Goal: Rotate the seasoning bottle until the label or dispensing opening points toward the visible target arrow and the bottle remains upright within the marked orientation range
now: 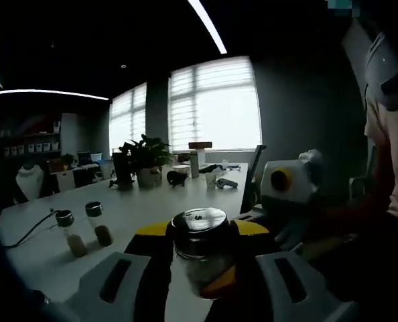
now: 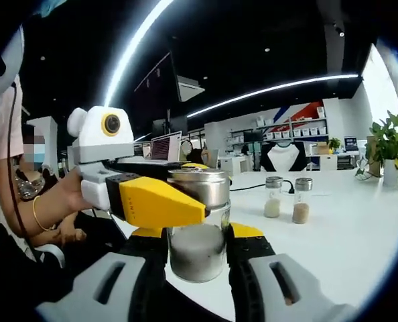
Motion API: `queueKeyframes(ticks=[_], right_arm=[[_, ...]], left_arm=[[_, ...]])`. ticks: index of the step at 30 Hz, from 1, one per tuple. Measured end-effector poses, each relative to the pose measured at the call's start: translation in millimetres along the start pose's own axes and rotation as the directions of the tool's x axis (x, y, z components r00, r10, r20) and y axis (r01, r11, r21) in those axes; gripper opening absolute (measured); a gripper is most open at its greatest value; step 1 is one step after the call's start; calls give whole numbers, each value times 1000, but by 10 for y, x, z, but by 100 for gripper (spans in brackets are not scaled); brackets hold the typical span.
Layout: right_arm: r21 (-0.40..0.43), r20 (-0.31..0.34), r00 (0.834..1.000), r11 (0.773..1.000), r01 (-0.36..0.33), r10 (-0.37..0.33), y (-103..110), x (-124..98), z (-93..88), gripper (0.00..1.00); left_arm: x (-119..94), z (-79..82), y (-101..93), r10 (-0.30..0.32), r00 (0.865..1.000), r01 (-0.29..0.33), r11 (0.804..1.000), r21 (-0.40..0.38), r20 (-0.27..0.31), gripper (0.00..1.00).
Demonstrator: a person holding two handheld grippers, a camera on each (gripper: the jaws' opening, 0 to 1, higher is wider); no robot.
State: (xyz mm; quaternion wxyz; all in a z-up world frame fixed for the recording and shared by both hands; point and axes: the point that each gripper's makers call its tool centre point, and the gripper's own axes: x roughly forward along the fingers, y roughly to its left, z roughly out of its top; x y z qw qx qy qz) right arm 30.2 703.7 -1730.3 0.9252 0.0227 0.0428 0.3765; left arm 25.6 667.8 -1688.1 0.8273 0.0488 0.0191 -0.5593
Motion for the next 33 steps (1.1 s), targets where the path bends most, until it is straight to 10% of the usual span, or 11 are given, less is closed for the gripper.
queueKeyframes(ticks=[7,17,33], right_arm=[[-35,-27,988,988,153,-154,-178,-4,-36,31],[17,-38,983,983,181,-180,-157,57,-69,31],[73,-11,998,995,70,-70,-42,107,16,32]], left_arm=[[118,-25,68,119,993,-120,993,-20,-26,36],[115,-97,165,376,924,-369,925,90,-73,38],[-54,-3,221,166,986,-160,977,-143,26,36]])
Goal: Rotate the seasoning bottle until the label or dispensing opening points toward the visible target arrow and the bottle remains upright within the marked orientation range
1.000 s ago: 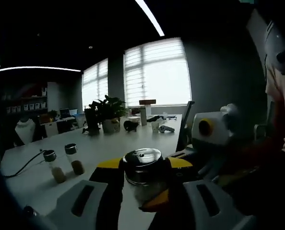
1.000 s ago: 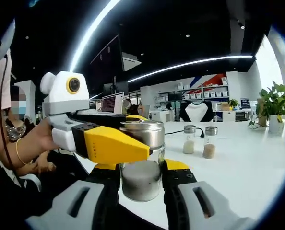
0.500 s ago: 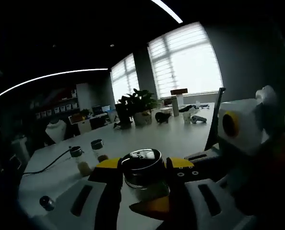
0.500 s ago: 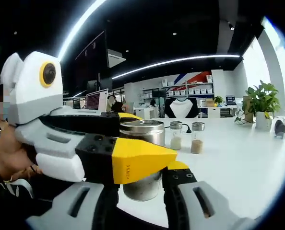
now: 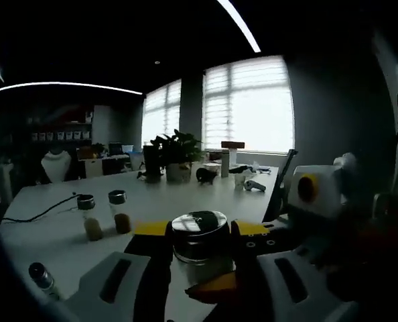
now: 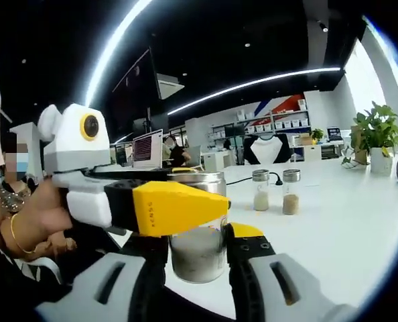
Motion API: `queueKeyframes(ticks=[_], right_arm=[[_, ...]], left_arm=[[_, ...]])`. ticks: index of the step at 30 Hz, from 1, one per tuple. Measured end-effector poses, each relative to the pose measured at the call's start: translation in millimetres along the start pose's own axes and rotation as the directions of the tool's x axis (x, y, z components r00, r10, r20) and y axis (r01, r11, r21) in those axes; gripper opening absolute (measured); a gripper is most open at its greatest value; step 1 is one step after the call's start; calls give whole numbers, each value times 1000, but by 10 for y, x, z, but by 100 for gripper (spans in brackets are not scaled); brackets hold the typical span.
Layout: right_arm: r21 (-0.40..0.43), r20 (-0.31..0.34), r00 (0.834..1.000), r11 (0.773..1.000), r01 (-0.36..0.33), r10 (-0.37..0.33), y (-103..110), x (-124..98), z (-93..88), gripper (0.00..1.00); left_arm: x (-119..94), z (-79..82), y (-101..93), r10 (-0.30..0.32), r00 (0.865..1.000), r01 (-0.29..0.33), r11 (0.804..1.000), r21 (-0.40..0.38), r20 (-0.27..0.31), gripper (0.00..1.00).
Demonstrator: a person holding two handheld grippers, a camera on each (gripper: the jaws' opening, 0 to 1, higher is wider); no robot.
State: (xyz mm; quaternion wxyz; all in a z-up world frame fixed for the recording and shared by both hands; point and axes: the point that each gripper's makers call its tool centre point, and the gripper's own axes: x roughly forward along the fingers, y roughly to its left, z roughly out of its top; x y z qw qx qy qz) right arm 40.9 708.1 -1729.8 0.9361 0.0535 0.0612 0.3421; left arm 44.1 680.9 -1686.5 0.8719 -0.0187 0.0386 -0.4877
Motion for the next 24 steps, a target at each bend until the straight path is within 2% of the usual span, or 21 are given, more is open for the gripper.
queueKeyframes(ticks=[2,6,10,13,14,16,18,19,24], right_arm=[[-8,-6,1000,1000,-16,16,25,10,10,32],[-23,-16,1000,999,-23,23,40,30,18,35],[-23,-15,999,999,-48,48,88,48,28,34],[-35,-19,999,998,-47,47,99,48,34,33],[-41,-18,999,998,-43,42,100,49,36,33],[-35,-15,999,998,-49,48,113,50,34,31],[-18,12,999,999,-40,40,124,45,72,30],[-59,51,998,998,-22,25,100,38,122,30],[-81,59,998,997,-10,15,106,25,161,30]], left_arm=[[-29,5,27,-9,1000,9,1000,-23,-14,36],[-72,46,38,-14,1000,14,1000,25,-16,36],[-95,85,36,-21,1000,21,999,34,-6,36],[-101,110,33,-22,1000,22,999,23,6,34],[-112,89,20,-29,1000,29,1000,-10,0,34],[-79,105,25,-29,999,29,999,24,13,34],[-49,122,22,-27,999,27,999,21,39,34],[-45,140,29,-29,998,28,999,19,48,34],[-40,199,42,-40,997,39,999,14,63,34]])
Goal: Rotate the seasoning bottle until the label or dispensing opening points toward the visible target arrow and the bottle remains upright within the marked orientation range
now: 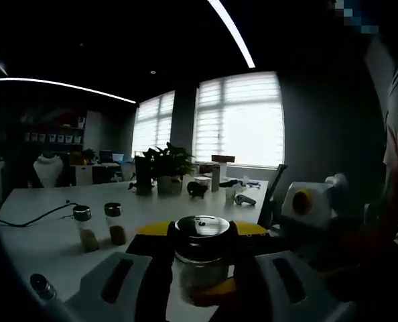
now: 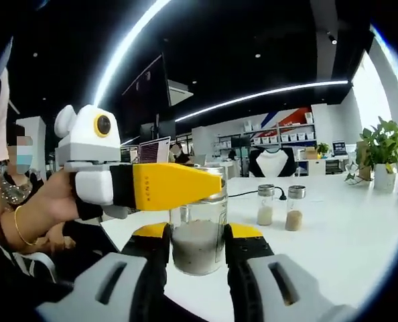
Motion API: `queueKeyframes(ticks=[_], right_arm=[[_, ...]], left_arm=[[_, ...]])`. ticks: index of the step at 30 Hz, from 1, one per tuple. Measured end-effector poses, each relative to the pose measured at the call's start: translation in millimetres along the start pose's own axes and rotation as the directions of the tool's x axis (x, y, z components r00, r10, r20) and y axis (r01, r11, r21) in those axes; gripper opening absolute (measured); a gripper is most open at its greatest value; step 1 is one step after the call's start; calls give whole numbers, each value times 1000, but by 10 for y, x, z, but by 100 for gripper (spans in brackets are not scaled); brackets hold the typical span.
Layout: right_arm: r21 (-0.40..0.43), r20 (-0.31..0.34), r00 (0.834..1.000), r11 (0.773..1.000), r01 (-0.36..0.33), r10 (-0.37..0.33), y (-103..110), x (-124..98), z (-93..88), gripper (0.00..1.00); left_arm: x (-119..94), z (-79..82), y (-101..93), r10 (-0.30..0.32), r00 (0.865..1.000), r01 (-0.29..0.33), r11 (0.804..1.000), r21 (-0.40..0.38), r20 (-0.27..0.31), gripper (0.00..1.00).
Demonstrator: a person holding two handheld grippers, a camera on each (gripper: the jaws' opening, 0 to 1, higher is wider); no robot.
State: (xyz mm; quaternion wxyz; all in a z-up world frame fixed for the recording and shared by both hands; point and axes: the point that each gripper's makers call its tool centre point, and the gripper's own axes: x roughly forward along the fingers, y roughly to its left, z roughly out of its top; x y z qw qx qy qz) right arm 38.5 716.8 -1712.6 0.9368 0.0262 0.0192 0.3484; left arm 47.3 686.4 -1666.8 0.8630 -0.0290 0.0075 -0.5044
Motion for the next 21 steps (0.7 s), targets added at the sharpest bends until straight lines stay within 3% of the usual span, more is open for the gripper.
queueKeyframes(ticks=[3,11,17,19,21], right_arm=[[-9,3,1000,1000,10,-10,-17,4,16,30],[-35,-53,995,996,80,-82,-98,16,-140,30],[-78,-42,982,981,179,-182,-150,37,-124,30],[-84,-50,980,979,188,-193,-139,45,-143,30],[-96,-58,979,978,187,-193,-156,60,-161,30]], left_arm=[[22,17,7,9,1000,-9,1000,16,-2,34],[95,-150,12,122,991,-119,992,49,-63,35],[99,-118,49,240,970,-237,968,80,-29,37],[78,-170,78,279,958,-266,952,154,-67,39],[95,-182,84,293,953,-281,950,136,-76,38]])
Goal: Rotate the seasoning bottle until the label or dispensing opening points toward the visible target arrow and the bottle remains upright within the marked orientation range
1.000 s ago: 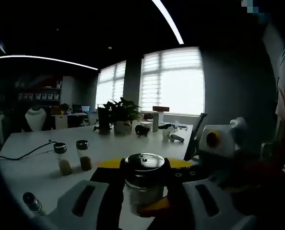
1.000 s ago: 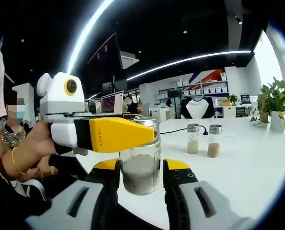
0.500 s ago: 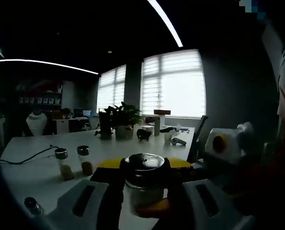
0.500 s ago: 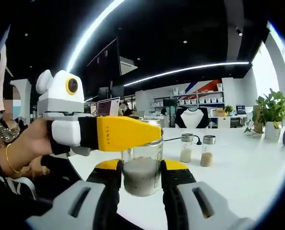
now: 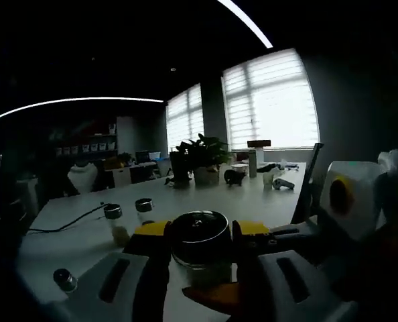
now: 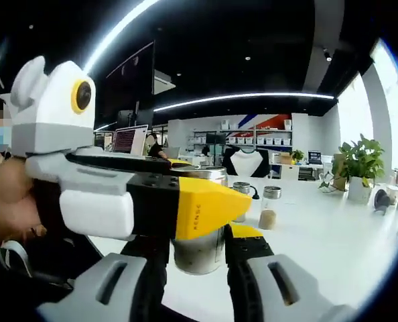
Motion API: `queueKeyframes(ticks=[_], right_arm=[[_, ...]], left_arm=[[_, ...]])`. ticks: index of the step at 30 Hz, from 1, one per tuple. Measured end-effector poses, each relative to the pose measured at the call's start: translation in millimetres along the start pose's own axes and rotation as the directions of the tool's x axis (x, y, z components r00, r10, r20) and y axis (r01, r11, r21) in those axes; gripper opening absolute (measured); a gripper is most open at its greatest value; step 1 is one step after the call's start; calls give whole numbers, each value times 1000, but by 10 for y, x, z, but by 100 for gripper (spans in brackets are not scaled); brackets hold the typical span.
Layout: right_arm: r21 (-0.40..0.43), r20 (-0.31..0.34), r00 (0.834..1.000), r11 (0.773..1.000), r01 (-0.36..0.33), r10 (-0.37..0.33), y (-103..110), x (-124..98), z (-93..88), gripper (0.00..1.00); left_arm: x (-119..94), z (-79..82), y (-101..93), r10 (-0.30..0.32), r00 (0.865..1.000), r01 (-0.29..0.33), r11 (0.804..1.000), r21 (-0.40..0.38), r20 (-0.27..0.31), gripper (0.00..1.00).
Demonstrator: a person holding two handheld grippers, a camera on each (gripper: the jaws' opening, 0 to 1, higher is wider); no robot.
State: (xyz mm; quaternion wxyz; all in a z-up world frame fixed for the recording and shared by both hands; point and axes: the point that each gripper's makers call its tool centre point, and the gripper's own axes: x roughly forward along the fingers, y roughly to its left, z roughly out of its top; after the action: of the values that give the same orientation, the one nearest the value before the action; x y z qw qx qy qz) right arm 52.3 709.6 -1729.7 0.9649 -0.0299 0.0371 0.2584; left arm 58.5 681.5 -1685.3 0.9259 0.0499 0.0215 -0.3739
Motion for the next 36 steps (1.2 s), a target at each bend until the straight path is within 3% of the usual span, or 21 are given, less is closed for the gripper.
queueKeyframes(ticks=[6,12,17,22,28,34,36], right_arm=[[19,1,1000,1000,-19,19,1,11,-27,30],[61,12,999,997,-52,51,18,-2,-23,30],[64,36,995,994,-94,92,44,-11,20,30],[94,40,990,986,-139,136,72,-45,6,30],[99,53,974,969,-225,221,123,-94,11,31],[86,73,951,948,-306,300,185,-126,81,32],[85,68,949,945,-315,309,206,-124,83,32]], left_arm=[[-20,-15,52,0,1000,1,999,-52,15,38],[-43,-20,71,-54,998,55,996,-74,21,37],[-74,26,56,-70,996,72,997,-39,48,37],[-88,16,28,-119,992,120,993,-18,34,37],[-142,37,-83,-260,964,261,965,-22,50,37],[-193,97,-146,-338,939,338,941,-1,62,37],[-193,94,-144,-345,937,345,939,2,56,37]])
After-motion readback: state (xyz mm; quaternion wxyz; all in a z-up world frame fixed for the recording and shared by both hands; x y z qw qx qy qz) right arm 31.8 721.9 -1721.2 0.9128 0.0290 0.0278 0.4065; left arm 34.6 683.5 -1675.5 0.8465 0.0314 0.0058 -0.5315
